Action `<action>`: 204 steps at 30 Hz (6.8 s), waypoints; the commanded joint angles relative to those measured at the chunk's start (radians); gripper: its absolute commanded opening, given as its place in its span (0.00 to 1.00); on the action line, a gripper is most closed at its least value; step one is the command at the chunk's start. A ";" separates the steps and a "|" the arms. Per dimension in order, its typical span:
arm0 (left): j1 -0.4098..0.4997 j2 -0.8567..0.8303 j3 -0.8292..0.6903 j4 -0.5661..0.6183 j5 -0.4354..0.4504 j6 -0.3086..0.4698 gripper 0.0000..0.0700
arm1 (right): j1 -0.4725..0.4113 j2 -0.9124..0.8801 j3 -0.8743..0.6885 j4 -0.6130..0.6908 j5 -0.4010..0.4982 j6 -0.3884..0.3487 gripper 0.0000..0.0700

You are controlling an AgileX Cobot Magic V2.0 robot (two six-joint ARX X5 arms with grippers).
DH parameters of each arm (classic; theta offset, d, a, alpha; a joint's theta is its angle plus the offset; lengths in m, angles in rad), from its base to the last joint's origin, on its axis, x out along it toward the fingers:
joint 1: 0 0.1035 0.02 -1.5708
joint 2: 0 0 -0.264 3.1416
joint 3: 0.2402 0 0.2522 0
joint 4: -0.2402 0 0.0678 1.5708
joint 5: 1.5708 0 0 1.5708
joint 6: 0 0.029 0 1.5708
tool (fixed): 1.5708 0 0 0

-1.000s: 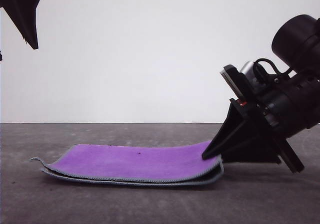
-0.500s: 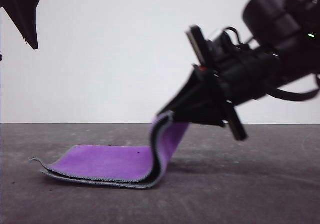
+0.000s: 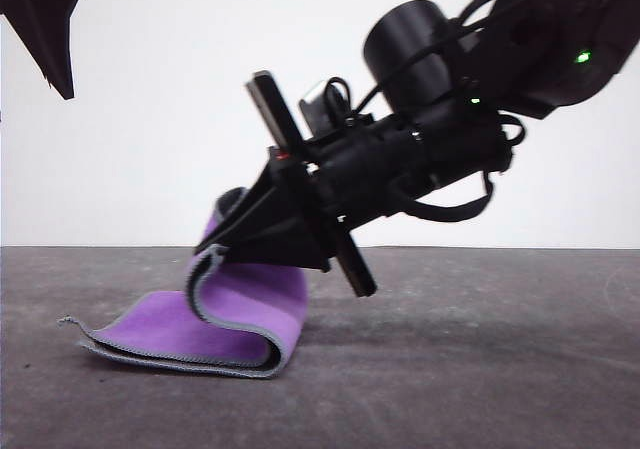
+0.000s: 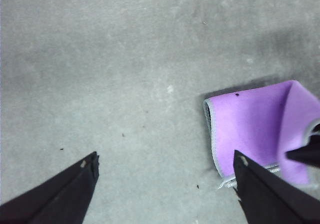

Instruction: Fold clothes

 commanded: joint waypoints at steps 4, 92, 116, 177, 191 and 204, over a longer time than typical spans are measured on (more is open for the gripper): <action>0.000 0.010 0.011 0.000 -0.004 0.000 0.74 | 0.030 0.058 0.051 0.010 0.007 0.010 0.00; 0.000 0.011 0.011 0.019 -0.005 0.034 0.01 | -0.406 -0.379 0.243 -1.149 0.709 -0.755 0.01; 0.032 -0.397 -0.574 0.475 -0.132 -0.072 0.01 | -0.404 -0.840 -0.079 -0.750 0.760 -0.681 0.01; 0.073 -1.457 -1.403 0.840 -0.125 -0.144 0.01 | -0.402 -1.234 -0.612 -0.401 0.839 -0.518 0.01; 0.079 -1.471 -1.404 0.837 -0.126 -0.155 0.01 | -0.402 -1.234 -0.612 -0.394 0.839 -0.518 0.01; 0.079 -1.471 -1.404 0.837 -0.126 -0.155 0.01 | -0.403 -1.243 -0.612 -0.415 0.843 -0.574 0.01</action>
